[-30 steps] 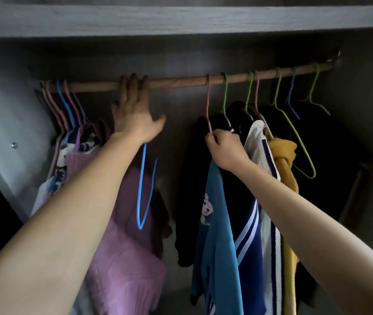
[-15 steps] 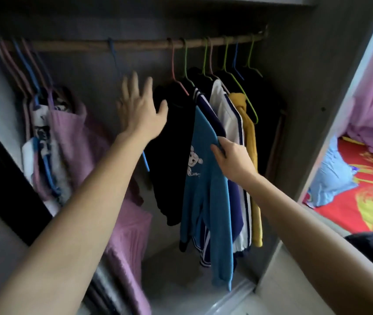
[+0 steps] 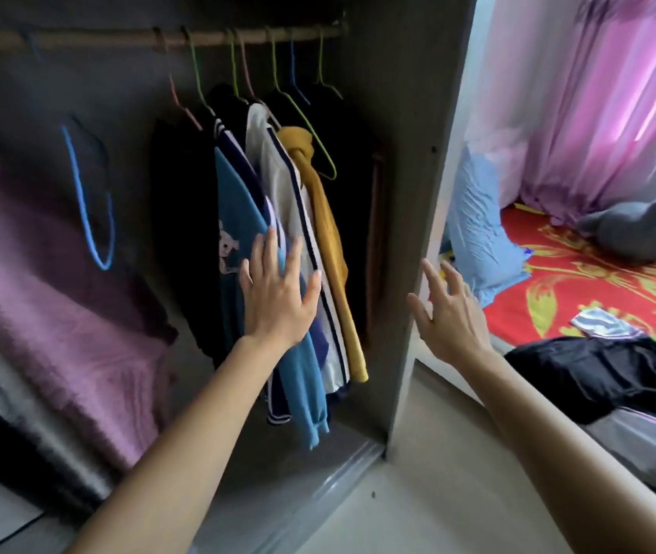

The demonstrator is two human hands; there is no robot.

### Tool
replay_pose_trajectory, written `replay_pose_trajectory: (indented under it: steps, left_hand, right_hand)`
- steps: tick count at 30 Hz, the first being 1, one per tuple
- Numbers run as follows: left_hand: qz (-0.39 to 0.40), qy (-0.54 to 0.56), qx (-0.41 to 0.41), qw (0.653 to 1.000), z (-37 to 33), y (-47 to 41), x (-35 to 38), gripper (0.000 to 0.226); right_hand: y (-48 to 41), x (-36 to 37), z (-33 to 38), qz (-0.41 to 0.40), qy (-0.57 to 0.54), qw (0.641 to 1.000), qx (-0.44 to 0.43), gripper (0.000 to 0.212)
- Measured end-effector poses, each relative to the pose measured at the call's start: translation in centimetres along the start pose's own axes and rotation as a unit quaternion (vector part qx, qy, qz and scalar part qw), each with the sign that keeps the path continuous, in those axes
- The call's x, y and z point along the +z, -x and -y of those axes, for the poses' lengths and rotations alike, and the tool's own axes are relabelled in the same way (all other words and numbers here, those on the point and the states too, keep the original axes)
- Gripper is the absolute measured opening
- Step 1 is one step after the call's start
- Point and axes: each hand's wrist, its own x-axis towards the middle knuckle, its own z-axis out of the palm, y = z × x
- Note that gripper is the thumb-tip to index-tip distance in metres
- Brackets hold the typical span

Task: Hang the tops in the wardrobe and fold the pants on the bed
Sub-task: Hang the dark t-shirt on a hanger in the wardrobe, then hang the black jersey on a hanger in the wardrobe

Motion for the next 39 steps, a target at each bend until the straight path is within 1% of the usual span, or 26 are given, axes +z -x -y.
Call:
replay_pose_trajectory:
  steps: [2, 4, 7, 9, 11, 14, 17, 20, 22, 26, 28, 32, 36, 39]
  left_hand:
    - [0.004, 0.019, -0.006, 1.000, -5.2, -0.3, 2.2, 0.065]
    - [0.004, 0.044, 0.001, 0.999, -11.5, -0.5, 4.6, 0.066]
    - [0.013, 0.077, 0.061, 0.995, -21.1, -0.7, 9.0, 0.069]
    - [0.037, 0.103, 0.087, 0.990, -27.3, -0.6, 12.2, 0.071]
    - [0.071, 0.126, 0.086, 0.986, -33.1, -0.5, 15.2, 0.072]
    - [0.144, 0.136, 0.113, 0.974, -40.2, -0.3, 19.2, 0.075]
    - [0.197, 0.116, 0.160, 0.960, -44.9, -0.6, 23.5, 0.077]
    - [0.243, 0.102, 0.174, 0.949, -48.6, -1.3, 29.2, 0.077]
    - [0.270, 0.091, 0.177, 0.942, -50.1, -1.5, 32.6, 0.077]
    - [0.331, 0.089, 0.190, 0.920, -55.4, -3.4, 42.7, 0.077]
    - [0.360, 0.089, 0.201, 0.907, -58.0, -5.0, 47.7, 0.077]
    - [0.414, 0.075, 0.232, 0.877, -62.5, -9.7, 56.6, 0.076]
    - [0.448, 0.076, 0.268, 0.850, -66.8, -13.9, 63.9, 0.074]
    - [0.478, 0.083, 0.274, 0.830, -70.1, -14.1, 68.6, 0.073]
  right_hand:
    - [0.6, -2.0, -5.1, -0.039, 0.050, 0.998, -0.006, 0.065]
    - [1.2, -4.4, -11.0, -0.054, 0.091, 0.994, -0.005, 0.068]
    - [2.4, -8.3, -20.7, -0.060, 0.123, 0.990, 0.023, 0.072]
    - [3.3, -10.6, -27.2, -0.062, 0.136, 0.987, 0.053, 0.073]
    - [4.5, -12.2, -33.3, -0.069, 0.137, 0.984, 0.094, 0.073]
    - [6.5, -12.9, -40.8, -0.051, 0.136, 0.976, 0.159, 0.076]
    - [7.4, -11.8, -46.8, -0.025, 0.124, 0.968, 0.215, 0.077]
    - [7.6, -9.3, -52.0, 0.006, 0.101, 0.955, 0.280, 0.077]
    - [7.7, -7.7, -54.4, 0.027, 0.094, 0.949, 0.299, 0.077]
    - [5.7, -4.1, -62.9, 0.069, 0.097, 0.930, 0.346, 0.077]
    - [3.9, -2.5, -67.4, 0.089, 0.108, 0.917, 0.374, 0.076]
    - [-0.2, 0.5, -74.5, 0.121, 0.099, 0.874, 0.460, 0.076]
    - [-3.5, 3.4, -79.3, 0.155, 0.076, 0.849, 0.499, 0.073]
    - [-4.0, 5.7, -82.4, 0.167, 0.051, 0.834, 0.523, 0.071]
